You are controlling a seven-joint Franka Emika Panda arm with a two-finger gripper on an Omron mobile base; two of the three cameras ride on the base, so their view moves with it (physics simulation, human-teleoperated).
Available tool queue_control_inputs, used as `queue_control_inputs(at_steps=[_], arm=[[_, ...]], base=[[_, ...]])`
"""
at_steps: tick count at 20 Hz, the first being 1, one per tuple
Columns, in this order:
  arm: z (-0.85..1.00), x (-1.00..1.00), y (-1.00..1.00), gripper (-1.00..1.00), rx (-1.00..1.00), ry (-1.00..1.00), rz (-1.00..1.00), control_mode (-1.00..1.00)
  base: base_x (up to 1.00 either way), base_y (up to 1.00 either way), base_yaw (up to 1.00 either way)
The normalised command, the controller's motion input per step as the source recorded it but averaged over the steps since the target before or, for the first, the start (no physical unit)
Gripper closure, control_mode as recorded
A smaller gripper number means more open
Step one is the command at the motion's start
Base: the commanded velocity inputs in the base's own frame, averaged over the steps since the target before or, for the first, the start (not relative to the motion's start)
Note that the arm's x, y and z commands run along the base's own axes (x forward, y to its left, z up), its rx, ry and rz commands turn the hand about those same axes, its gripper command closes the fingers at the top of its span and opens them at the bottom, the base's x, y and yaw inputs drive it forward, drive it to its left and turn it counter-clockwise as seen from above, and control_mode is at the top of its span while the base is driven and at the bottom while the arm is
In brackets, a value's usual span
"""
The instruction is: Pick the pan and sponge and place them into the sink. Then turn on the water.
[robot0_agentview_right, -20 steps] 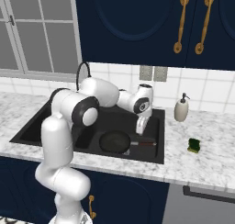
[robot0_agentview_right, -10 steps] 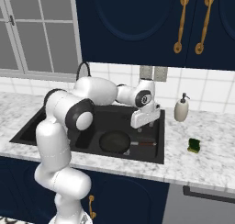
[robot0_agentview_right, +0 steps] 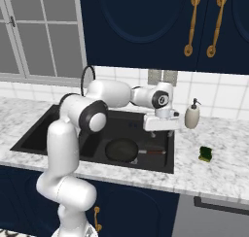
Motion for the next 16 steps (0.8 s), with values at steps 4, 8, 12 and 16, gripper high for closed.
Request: queue_control_inputs(at_steps=[4, 8, 12, 16], arm=[[-0.06, 0.0, -0.29, -1.0, 0.0, -0.07, 0.0, -1.0], [-0.15, 0.0, -0.43, -1.0, 0.0, -0.21, -0.02, -1.0], [-0.13, -0.01, -0.48, -1.0, -0.05, -0.03, -0.04, -1.0], [-0.26, 0.0, -0.31, -1.0, -0.04, -0.13, -0.03, -1.0]], base=[[0.0, 0.0, 0.0], [0.0, 0.0, 0.0], [0.0, 0.0, 0.0], [0.0, 0.0, 0.0]])
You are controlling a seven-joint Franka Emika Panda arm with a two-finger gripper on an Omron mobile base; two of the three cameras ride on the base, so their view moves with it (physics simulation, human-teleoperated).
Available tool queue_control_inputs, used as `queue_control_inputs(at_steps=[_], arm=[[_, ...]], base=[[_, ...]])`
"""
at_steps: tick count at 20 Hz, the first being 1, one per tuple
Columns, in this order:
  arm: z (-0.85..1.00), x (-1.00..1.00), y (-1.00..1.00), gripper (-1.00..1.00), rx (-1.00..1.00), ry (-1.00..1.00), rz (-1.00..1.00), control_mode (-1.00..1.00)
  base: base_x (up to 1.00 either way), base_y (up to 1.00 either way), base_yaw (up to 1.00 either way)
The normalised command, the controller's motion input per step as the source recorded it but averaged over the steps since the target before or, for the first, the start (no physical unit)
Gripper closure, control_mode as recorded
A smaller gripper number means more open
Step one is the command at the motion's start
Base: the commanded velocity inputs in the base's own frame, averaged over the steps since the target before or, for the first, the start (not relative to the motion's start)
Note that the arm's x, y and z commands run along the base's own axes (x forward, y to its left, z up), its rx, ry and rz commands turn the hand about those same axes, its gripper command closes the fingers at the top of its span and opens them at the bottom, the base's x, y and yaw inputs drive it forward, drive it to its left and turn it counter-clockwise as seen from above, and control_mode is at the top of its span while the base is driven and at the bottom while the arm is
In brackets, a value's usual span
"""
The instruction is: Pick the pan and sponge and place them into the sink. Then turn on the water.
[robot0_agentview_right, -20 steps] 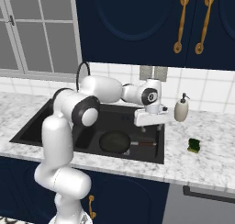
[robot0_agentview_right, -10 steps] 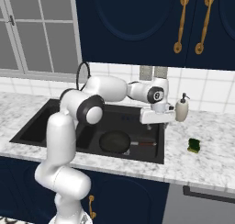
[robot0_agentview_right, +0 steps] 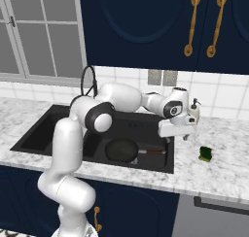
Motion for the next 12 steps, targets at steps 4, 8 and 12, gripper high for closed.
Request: queue_control_inputs(at_steps=[4, 8, 12], arm=[[-0.07, 0.0, -0.33, -1.0, -0.05, -0.01, -0.12, -1.0], [-0.08, 0.01, -0.36, -1.0, -0.03, 0.0, -0.18, -1.0], [-0.09, 0.03, -0.36, -1.0, -0.02, 0.0, -0.17, -1.0]], base=[[0.0, 0.0, 0.0], [0.0, 0.0, 0.0], [0.0, 0.0, 0.0]])
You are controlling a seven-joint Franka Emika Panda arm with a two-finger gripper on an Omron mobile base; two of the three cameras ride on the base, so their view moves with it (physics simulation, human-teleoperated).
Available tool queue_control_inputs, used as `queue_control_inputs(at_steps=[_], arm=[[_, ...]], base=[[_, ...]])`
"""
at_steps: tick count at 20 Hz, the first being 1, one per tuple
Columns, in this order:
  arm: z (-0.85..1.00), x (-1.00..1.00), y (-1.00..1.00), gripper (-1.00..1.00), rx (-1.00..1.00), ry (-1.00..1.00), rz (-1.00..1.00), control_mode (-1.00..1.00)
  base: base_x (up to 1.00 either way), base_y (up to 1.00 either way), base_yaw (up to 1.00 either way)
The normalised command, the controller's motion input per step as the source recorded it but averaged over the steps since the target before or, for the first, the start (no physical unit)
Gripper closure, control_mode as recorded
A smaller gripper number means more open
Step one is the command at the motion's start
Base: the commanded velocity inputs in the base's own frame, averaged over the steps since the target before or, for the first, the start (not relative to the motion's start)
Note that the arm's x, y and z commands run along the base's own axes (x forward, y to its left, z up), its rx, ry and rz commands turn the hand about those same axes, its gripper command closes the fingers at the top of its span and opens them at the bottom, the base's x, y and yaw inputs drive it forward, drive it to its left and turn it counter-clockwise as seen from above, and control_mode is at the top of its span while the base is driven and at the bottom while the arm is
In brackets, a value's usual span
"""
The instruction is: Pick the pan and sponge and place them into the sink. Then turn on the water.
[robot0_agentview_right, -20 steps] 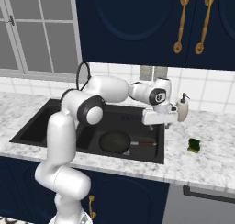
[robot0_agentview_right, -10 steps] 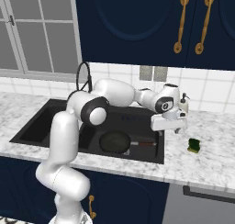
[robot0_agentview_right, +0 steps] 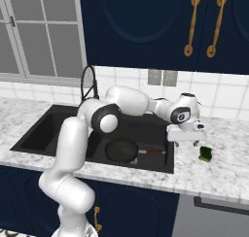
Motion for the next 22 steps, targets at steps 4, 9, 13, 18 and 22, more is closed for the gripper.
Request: queue_control_inputs(at_steps=[4, 9, 13, 18, 22], arm=[[-0.06, 0.0, -0.37, -1.0, -0.01, 0.0, -0.16, -1.0], [-0.06, 0.0, -0.36, -1.0, -0.01, 0.0, -0.16, -1.0], [-0.08, 0.0, -0.36, -1.0, -0.01, 0.0, -0.15, -1.0], [-0.12, 0.0, -0.29, -1.0, 0.0, 0.0, -0.14, -1.0], [-0.11, 0.0, -0.2, -1.0, 0.0, 0.0, -0.11, -1.0]], base=[[0.0, 0.0, 0.0], [0.0, 0.0, 0.0], [0.0, 0.0, 0.0], [0.0, 0.0, 0.0], [0.0, 0.0, 0.0]])
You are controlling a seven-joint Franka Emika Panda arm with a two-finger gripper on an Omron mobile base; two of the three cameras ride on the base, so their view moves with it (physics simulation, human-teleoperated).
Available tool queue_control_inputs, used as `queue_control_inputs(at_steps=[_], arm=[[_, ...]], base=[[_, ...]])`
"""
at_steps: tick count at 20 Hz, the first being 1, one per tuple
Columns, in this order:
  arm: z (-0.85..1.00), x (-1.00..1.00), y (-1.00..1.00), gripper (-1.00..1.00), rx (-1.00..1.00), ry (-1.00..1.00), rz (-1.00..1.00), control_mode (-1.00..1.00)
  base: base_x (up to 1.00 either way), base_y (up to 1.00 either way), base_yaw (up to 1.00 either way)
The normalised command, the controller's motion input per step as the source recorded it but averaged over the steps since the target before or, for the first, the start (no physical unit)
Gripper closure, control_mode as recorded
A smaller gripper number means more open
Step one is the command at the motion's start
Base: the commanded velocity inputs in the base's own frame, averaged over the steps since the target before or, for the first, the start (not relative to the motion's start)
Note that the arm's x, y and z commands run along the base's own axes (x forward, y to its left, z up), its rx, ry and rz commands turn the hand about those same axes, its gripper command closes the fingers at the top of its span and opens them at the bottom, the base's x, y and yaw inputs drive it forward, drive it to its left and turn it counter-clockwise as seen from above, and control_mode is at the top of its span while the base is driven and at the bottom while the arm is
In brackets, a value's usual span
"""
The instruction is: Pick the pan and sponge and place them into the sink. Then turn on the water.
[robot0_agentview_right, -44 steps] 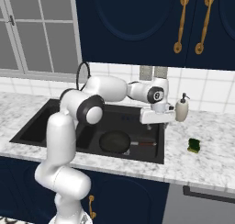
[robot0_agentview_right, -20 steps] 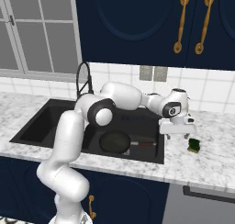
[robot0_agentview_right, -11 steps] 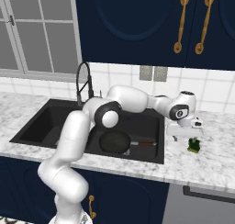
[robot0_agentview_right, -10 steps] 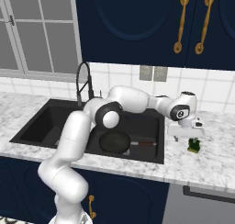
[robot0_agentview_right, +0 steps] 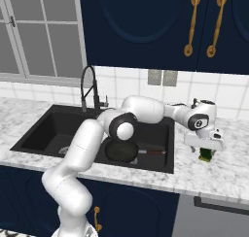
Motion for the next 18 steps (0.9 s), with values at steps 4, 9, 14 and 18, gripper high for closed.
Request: queue_control_inputs(at_steps=[4, 9, 14, 18], arm=[[-0.08, 0.0, -0.2, -1.0, 0.0, -0.02, -0.1, -1.0], [-0.18, 0.0, -0.13, -1.0, 0.0, -0.02, -0.08, -1.0], [-0.27, 0.0, 0.0, -1.0, 0.0, -0.06, -0.04, -1.0], [-0.36, 0.0, 0.04, 1.0, 0.0, -0.05, 0.0, -1.0]], base=[[0.0, 0.0, 0.0], [0.0, 0.0, 0.0], [0.0, 0.0, 0.0], [0.0, 0.0, 0.0]])
